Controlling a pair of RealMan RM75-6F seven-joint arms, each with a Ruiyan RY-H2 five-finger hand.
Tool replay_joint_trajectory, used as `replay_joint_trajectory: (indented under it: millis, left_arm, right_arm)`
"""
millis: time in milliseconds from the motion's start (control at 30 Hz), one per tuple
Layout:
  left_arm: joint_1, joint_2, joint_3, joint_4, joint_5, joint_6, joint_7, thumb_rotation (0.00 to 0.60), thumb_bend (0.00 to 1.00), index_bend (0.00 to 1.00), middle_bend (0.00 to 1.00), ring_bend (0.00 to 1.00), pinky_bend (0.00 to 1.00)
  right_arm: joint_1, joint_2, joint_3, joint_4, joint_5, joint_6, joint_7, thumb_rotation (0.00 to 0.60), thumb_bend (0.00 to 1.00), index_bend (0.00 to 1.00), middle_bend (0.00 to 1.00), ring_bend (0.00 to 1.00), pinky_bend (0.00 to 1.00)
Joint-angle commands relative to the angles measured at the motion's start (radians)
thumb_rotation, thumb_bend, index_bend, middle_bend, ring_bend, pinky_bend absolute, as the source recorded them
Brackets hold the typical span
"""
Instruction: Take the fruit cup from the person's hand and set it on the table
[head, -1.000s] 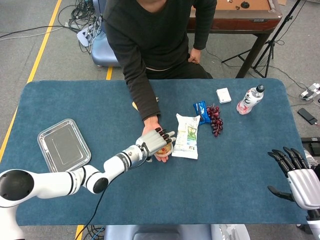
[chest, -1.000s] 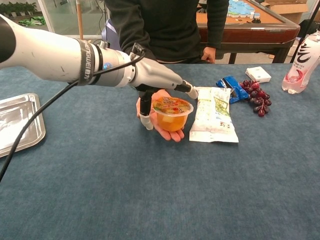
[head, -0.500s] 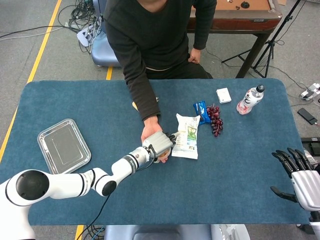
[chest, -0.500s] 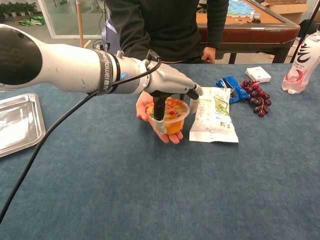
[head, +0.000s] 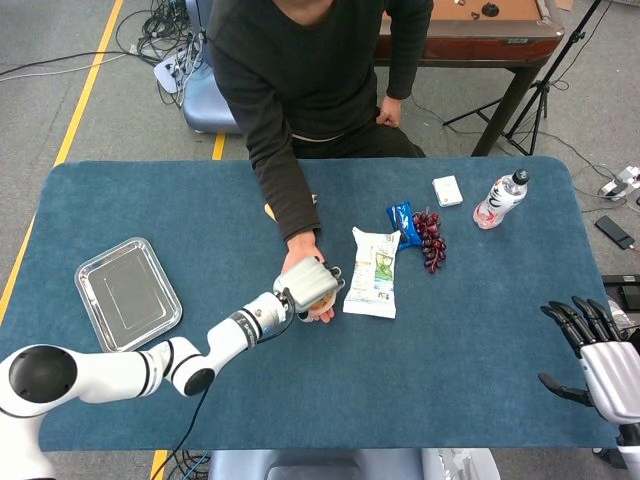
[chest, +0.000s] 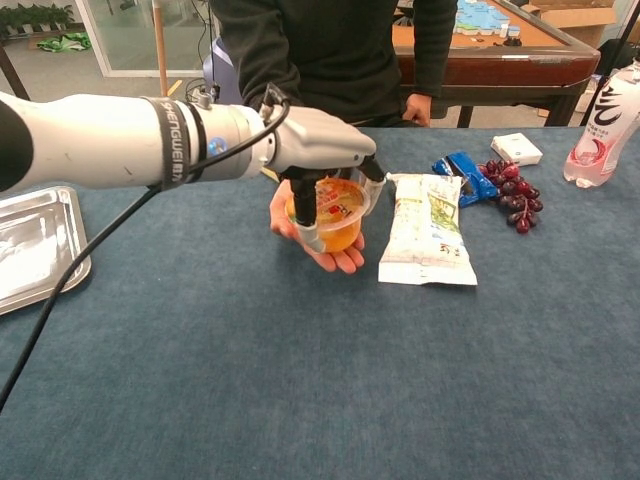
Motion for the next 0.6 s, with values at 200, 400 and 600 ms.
replay_joint_trajectory:
  millis: [200, 400, 600]
  left_arm:
    - [0.111, 0.156, 0.016, -0.118, 0.104, 0.099, -0.068, 0.600, 0.12, 0.48, 0.32, 0.46, 0.66]
    - [0.175, 0.221, 0.049, -0.125, 0.105, 0.107, -0.069, 0.600, 0.12, 0.47, 0.32, 0.46, 0.66]
    - [0.206, 0.198, 0.070, -0.068, 0.069, 0.071, -0.049, 0.600, 0.12, 0.46, 0.32, 0.46, 0.66]
  right_arm:
    - [0.006, 0.002, 0.000, -0.011, -0.011, -0.006, -0.011, 0.600, 0.11, 0.15, 0.14, 0.00, 0.06]
    - [0.016, 0.000, 0.002, -0.013, -0.020, -0.013, -0.011, 0.600, 0.11, 0.15, 0.14, 0.00, 0.06]
    - [0.020, 0.000, 0.003, -0.015, -0.025, -0.017, -0.014, 0.600, 0.11, 0.15, 0.14, 0.00, 0.06]
